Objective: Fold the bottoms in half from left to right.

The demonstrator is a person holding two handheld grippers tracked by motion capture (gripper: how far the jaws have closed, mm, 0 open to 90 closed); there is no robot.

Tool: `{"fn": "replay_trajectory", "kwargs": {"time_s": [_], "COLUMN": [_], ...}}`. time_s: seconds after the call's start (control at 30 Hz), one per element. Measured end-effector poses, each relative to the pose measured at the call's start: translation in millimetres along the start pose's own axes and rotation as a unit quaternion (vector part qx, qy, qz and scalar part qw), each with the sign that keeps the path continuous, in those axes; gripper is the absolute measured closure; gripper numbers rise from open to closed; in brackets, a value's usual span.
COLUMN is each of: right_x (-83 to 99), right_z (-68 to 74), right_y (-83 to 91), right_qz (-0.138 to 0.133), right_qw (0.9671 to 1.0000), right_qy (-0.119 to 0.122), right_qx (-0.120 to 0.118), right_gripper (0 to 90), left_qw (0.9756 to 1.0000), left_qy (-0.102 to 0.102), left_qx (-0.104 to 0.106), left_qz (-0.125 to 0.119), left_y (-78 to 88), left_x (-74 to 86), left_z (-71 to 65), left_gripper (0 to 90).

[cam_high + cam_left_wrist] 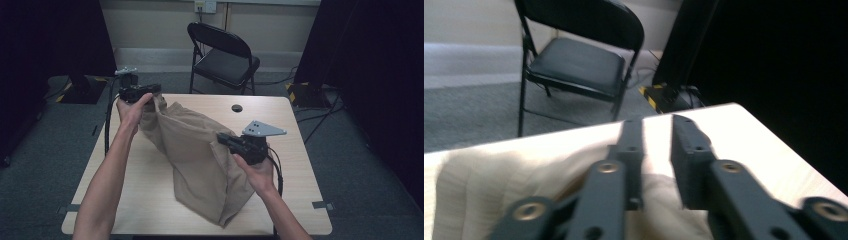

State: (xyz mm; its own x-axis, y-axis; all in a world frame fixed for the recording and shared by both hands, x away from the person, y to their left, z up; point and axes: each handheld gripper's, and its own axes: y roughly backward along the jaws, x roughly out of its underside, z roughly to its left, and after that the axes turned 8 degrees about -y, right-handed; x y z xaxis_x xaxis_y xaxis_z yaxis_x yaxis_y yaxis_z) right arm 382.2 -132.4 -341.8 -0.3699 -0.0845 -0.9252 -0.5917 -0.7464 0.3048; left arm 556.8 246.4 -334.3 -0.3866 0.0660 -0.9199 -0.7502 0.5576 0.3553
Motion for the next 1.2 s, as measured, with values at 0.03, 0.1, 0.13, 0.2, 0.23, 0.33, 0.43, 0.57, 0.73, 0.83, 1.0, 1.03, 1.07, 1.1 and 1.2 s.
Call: {"fn": "replay_trajectory", "kwargs": {"time_s": [0.03, 0.1, 0.13, 0.2, 0.23, 0.33, 0.43, 0.57, 0.73, 0.83, 1.0, 1.03, 1.07, 1.1, 1.2], "right_x": [1.4, 5.2, 7.9, 10.1, 10.5, 10.0, 11.5, 17.2, 28.9, 36.6, 48.0, 49.4, 51.7, 53.4, 64.2], "right_z": [-5.1, -17.5, -25.7, -33.4, -36.0, -44.8, -53.1, -64.9, -81.4, -90.3, -97.1, -98.4, -100.8, -102.5, -108.8], "right_y": [0.0, -1.2, -2.7, -5.2, -6.3, -8.5, -9.4, -9.5, -1.3, 6.0, 17.7, 19.7, 22.6, 23.8, 26.6], "right_qz": [0.001, 0.005, 0.009, 0.016, 0.019, 0.027, 0.032, 0.043, 0.059, 0.062, 0.073, 0.071, 0.071, 0.071, 0.087], "right_qw": [1.0000, 0.9997, 0.9993, 0.9988, 0.9987, 0.9977, 0.9965, 0.9948, 0.9921, 0.9892, 0.9849, 0.9848, 0.9840, 0.9834, 0.9805], "right_qy": [-0.003, -0.015, -0.022, -0.027, -0.026, -0.028, -0.036, -0.041, -0.053, -0.061, -0.049, -0.051, -0.053, -0.057, -0.064], "right_qx": [0.005, 0.020, 0.028, 0.037, 0.040, 0.055, 0.068, 0.083, 0.097, 0.118, 0.149, 0.150, 0.155, 0.157, 0.164], "right_gripper": [89.6, 89.6, 89.6, 89.6, 89.6, 89.6, 89.5, 89.3, 87.5, 79.4, 65.8, 64.3, 61.9, 59.9, 59.7], "left_qw": [1.0000, 0.9999, 0.9998, 0.9997, 0.9995, 0.9990, 0.9983, 0.9970, 0.9970, 0.9967, 0.9945, 0.9949, 0.9949, 0.9948, 0.9944], "left_qy": [-0.005, -0.014, -0.017, -0.026, -0.029, -0.040, -0.049, -0.063, -0.061, -0.062, -0.079, -0.076, -0.077, -0.076, -0.075], "left_qx": [0.003, 0.001, 0.004, 0.003, 0.009, 0.014, 0.028, 0.039, 0.038, 0.035, 0.026, 0.028, 0.028, 0.029, 0.034], "left_qz": [-0.003, -0.003, -0.002, 0.000, 0.002, 0.012, 0.011, 0.025, 0.030, 0.040, 0.063, 0.060, 0.060, 0.062, 0.065], "left_y": [1.9, 6.7, 8.0, 10.5, 12.2, 14.2, 17.5, 20.7, 25.6, 28.3, 31.9, 34.0, 35.1, 35.9, 37.0], "left_x": [-1.5, -3.1, -2.8, -1.0, 1.9, 7.8, 19.5, 35.1, 48.3, 54.0, 60.3, 62.1, 63.4, 66.0, 75.0], "left_z": [-0.8, -3.9, -5.0, -7.8, -10.2, -16.5, -25.0, -29.9, -29.3, -27.3, -27.8, -27.5, -27.2, -27.1, -27.5], "left_gripper": [70.3, 65.2, 64.0, 61.9, 61.7, 59.1, 58.8, 57.2, 57.2, 57.1, 56.3, 56.0, 56.0, 56.0, 56.0]}}
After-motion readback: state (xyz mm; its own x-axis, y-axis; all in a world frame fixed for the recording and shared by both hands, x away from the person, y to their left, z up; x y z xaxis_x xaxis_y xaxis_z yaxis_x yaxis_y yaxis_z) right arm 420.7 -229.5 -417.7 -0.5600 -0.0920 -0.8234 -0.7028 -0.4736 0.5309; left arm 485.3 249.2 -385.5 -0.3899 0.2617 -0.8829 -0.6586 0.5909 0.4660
